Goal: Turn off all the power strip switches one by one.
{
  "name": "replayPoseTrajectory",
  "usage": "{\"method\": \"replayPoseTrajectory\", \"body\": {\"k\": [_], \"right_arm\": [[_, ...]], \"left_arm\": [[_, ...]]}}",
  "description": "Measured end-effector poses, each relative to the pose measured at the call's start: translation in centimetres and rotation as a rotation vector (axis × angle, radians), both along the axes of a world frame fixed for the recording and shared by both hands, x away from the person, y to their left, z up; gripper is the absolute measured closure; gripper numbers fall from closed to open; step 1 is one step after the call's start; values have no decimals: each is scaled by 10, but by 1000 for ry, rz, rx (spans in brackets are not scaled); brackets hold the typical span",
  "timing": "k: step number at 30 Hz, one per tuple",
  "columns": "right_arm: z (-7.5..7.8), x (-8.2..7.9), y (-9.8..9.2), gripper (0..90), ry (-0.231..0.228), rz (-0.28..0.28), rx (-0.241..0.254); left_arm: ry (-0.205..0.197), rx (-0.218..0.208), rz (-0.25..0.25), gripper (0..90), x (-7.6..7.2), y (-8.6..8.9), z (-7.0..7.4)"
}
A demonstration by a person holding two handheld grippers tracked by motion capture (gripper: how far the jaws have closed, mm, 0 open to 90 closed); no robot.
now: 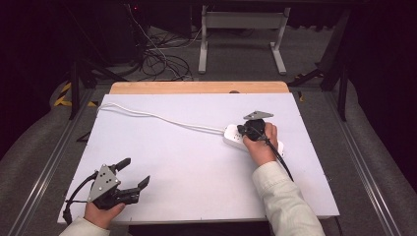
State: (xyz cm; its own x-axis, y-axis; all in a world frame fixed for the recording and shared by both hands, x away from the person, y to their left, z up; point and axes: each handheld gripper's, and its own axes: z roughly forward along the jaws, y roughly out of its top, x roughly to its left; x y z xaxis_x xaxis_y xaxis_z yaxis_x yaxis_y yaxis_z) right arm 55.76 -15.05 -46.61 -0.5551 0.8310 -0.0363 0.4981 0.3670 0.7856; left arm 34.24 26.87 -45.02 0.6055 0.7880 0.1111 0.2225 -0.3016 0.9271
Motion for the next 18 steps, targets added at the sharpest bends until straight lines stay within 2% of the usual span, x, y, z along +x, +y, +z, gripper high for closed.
{"method": "replayPoseTrajectory", "body": {"k": [8, 10, 12, 13, 15, 18], "right_arm": [[0, 1, -1, 900, 7, 1, 5], [3, -1, -2, 900, -25, 5, 11], [11, -7, -2, 900, -101, 21, 59], [16, -10, -3, 900, -122, 27, 84], [24, -13, -5, 900, -122, 44, 107], [29, -17, -7, 900, -121, 57, 114]], "left_arm": [[-3, 2, -1, 180, 0, 0, 0], [-5, 3, 1, 179, 0, 1, 0], [2, -5, 4, 179, 1, 1, 0], [4, -6, 6, 179, 2, 1, 0], [0, -1, 4, 179, 2, 0, 0], [-1, 3, 2, 179, 1, 0, 0]]}}
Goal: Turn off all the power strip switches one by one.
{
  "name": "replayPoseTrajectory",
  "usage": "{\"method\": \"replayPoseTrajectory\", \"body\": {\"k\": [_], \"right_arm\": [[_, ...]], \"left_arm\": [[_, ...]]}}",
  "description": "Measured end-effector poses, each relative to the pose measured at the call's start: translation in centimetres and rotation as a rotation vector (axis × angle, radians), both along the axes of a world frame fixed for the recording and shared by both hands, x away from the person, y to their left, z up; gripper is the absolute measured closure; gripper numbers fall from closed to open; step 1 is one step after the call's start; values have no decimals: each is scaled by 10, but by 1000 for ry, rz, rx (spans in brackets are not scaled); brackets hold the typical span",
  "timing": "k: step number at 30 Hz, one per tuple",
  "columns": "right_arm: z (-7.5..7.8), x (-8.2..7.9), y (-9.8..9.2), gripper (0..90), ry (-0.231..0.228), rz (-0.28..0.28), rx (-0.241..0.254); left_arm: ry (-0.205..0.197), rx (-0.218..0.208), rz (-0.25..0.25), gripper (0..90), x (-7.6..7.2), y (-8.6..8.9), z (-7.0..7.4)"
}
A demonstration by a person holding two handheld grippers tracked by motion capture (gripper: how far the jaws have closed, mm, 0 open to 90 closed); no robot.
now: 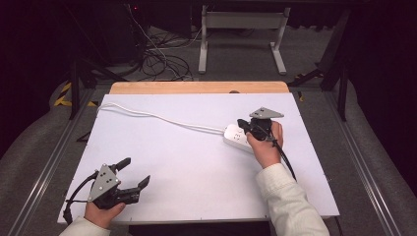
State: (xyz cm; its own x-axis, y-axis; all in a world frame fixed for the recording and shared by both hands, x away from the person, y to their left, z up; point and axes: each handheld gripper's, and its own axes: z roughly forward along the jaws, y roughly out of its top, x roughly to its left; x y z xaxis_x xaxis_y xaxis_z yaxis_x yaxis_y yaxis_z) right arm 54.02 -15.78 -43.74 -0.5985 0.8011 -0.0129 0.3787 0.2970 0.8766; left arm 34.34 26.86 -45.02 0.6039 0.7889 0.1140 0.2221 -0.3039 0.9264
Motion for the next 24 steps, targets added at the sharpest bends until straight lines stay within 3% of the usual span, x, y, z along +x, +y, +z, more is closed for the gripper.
{"method": "replayPoseTrajectory", "body": {"k": [11, 12, 18, 24], "right_arm": [[16, -13, -8, 900, -52, 22, 58], [17, -14, -8, 845, -54, 21, 65], [21, -18, -4, 718, -68, 49, 41], [23, -19, -2, 569, -82, 59, 63]], "left_arm": [[4, -7, 4, 180, 1, 0, 0], [4, -8, 4, 179, 1, 0, 0], [4, -8, 5, 179, 0, 0, 0], [4, -8, 4, 179, 1, 0, 0]]}}
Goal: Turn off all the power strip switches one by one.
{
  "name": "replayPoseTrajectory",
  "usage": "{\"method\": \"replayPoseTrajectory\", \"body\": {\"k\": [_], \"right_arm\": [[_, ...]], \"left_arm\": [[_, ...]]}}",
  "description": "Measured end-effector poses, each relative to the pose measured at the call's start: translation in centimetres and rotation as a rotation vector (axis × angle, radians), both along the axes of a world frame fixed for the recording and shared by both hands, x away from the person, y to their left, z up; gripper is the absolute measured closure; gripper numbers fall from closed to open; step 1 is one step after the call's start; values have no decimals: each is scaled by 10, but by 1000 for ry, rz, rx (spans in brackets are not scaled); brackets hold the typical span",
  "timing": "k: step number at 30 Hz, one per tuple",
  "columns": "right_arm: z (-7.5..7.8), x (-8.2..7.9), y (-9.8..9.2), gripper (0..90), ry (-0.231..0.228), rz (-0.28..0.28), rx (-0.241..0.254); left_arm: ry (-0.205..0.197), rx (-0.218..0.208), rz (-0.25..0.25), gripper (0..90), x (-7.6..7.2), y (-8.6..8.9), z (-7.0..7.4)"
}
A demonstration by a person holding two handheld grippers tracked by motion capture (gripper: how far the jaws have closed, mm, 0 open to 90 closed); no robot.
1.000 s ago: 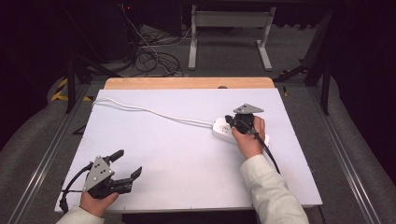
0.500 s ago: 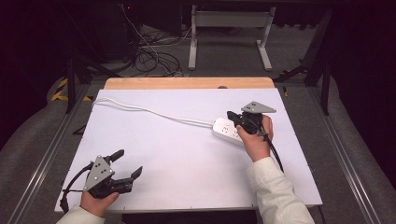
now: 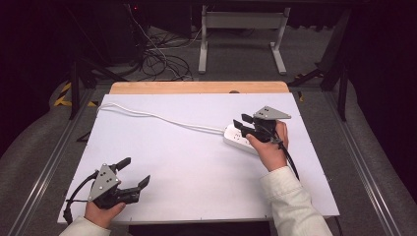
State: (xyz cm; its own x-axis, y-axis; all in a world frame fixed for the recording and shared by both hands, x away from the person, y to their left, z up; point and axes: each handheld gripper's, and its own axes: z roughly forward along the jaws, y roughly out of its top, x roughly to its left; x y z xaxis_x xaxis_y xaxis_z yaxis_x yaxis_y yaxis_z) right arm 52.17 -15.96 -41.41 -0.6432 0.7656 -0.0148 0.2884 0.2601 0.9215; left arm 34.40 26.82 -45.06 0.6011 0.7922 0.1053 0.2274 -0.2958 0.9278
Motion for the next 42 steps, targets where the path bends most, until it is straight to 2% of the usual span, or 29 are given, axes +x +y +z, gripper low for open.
{"method": "replayPoseTrajectory", "body": {"k": [3, 5, 9, 15, 17, 20, 22, 23, 25, 26, 29, 38, 42], "right_arm": [[4, -1, -1, 563, -4, 20, 19], [6, -2, -1, 531, -9, 28, 12], [14, -9, -1, 446, -15, 43, -3], [25, -22, -2, 224, -46, 94, 38], [28, -27, -4, 208, -46, 117, 52], [32, -33, -7, 173, -54, 154, 24], [33, -38, -9, 150, -53, 168, 35], [33, -40, -11, 121, -53, 176, 25], [31, -45, -14, 50, -44, 223, -46], [31, -47, -16, 50, -27, 252, -67], [27, -54, -20, 70, -40, 266, -54], [18, -75, -40, 53, -42, 297, 45], [11, -82, -50, 53, -50, 301, 54]], "left_arm": [[1, 0, 1, 179, 0, 0, 0], [0, -1, 0, 179, 0, 0, 0], [-2, 1, 0, 179, 0, 0, 0], [-5, 3, -1, 179, 0, 1, 0], [-2, 1, 1, 179, 0, 0, 0], [-5, 4, -2, 179, 0, 0, 1], [-2, -1, -1, 179, 0, 0, 0], [-7, 9, -2, 179, 0, 1, 1], [-9, 10, -2, 179, 0, 1, 1], [-9, 10, -2, 179, 0, 1, 1], [-10, 9, 0, 179, 0, 0, 1], [-9, 10, 0, 178, 0, 0, 1], [-4, -3, 5, 178, -1, 0, 1]]}}
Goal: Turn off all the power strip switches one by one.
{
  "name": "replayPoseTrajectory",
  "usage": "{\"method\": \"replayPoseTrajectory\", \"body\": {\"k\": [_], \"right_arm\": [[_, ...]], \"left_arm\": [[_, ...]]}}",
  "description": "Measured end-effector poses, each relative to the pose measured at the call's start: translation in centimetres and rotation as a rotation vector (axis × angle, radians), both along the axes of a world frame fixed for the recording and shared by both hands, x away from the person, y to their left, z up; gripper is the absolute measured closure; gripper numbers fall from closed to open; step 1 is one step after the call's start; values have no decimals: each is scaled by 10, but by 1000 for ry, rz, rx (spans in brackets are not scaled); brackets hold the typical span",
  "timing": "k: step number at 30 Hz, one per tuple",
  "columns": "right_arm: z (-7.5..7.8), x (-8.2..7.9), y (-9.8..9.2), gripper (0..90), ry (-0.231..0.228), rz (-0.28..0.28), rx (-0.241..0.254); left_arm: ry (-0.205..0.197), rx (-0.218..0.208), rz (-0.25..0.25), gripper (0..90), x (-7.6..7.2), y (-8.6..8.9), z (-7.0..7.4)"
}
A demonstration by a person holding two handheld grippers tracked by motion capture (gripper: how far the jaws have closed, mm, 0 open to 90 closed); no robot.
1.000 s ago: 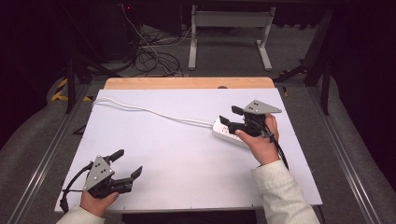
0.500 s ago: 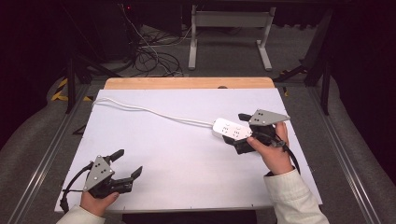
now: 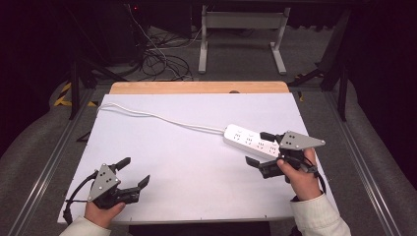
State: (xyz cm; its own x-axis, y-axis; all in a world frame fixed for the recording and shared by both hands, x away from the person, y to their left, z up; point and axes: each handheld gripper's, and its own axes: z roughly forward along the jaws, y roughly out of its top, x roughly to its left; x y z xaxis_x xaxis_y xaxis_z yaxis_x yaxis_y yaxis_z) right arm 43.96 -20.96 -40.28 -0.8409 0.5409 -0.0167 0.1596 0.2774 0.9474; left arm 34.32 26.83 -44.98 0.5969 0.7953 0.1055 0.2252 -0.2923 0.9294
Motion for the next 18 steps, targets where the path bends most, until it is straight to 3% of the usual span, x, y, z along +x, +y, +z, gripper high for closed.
{"method": "replayPoseTrajectory", "body": {"k": [6, 10, 14, 18], "right_arm": [[-14, -7, -15, 39, 2, -1, -27], [-29, -8, -25, 39, 7, -7, -13], [-41, -10, -29, 40, 8, -7, -55], [-49, -14, -32, 39, 18, -4, -51]], "left_arm": [[-3, -5, 0, 172, 0, 0, 0], [-11, 7, 1, 171, -1, 0, 0], [-13, 8, 4, 169, -1, 0, 0], [-10, 4, 0, 166, -1, 1, 0]]}}
